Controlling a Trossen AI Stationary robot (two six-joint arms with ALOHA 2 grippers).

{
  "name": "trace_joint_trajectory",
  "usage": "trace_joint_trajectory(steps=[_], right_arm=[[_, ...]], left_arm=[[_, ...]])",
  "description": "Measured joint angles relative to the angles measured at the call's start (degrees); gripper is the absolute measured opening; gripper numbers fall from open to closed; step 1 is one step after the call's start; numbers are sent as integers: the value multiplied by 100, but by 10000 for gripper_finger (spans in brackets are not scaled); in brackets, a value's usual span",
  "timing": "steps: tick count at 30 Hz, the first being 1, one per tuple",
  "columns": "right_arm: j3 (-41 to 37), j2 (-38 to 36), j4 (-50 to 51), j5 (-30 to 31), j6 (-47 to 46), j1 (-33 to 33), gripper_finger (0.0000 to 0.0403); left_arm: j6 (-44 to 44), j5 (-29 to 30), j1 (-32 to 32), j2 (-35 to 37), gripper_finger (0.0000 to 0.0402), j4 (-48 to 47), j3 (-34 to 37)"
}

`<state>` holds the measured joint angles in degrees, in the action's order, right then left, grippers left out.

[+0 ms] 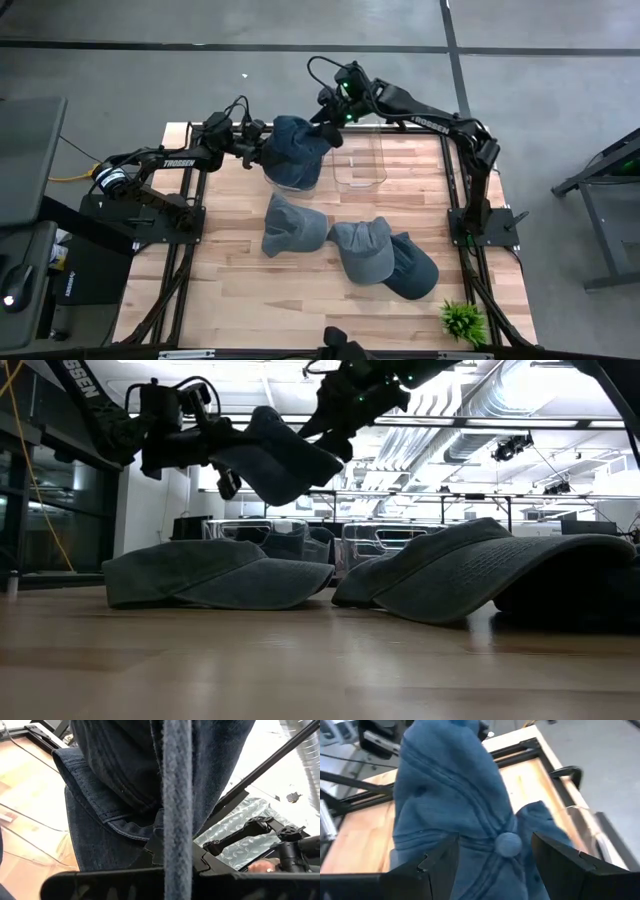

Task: Pick & Place hat
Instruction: Put the left blue cap into the left transparent bin

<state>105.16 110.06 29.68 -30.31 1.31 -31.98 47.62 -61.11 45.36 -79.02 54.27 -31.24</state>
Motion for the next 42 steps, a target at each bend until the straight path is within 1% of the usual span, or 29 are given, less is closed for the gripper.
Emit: trace_joint_trajectory(steps=[5, 8, 11, 14, 21, 22, 26, 32, 35, 38, 42], right_arm=[[0, 72, -15, -591, -186, -18, 239], [0, 70, -6, -676, -192, -16, 234], [0, 70, -42, -702, -192, -16, 213], [0, 70, -71, -756, -151, -16, 171], [0, 70, -88, -757, -66, -14, 34], [0, 70, -84, -763, 9, -14, 21], [0, 70, -83, -776, 77, 6, 19], [0, 68, -5, -732, 117, 28, 16], [0, 68, 17, -704, 121, 28, 16], [0, 68, 38, -679, 122, 28, 16], [0, 68, 77, -675, 123, 28, 16]], left_arm=[[-107, -13, 0, 0, 0, -166, 0], [-133, -14, 0, 0, 0, -219, 0], [-133, 1, 0, 0, 0, -220, 0], [-133, 11, 0, 0, 0, -220, 0], [-131, 54, 0, 0, 0, -219, 0], [-131, 81, 0, 0, 0, -220, 0], [-148, 211, 0, 0, 0, -220, 0], [-238, 217, 0, 0, 1, -264, 0], [-288, 205, 0, 0, 10, -264, 0], [-284, 117, 0, 0, 46, -261, 0], [-238, -52, 0, 0, 122, -249, 0]])
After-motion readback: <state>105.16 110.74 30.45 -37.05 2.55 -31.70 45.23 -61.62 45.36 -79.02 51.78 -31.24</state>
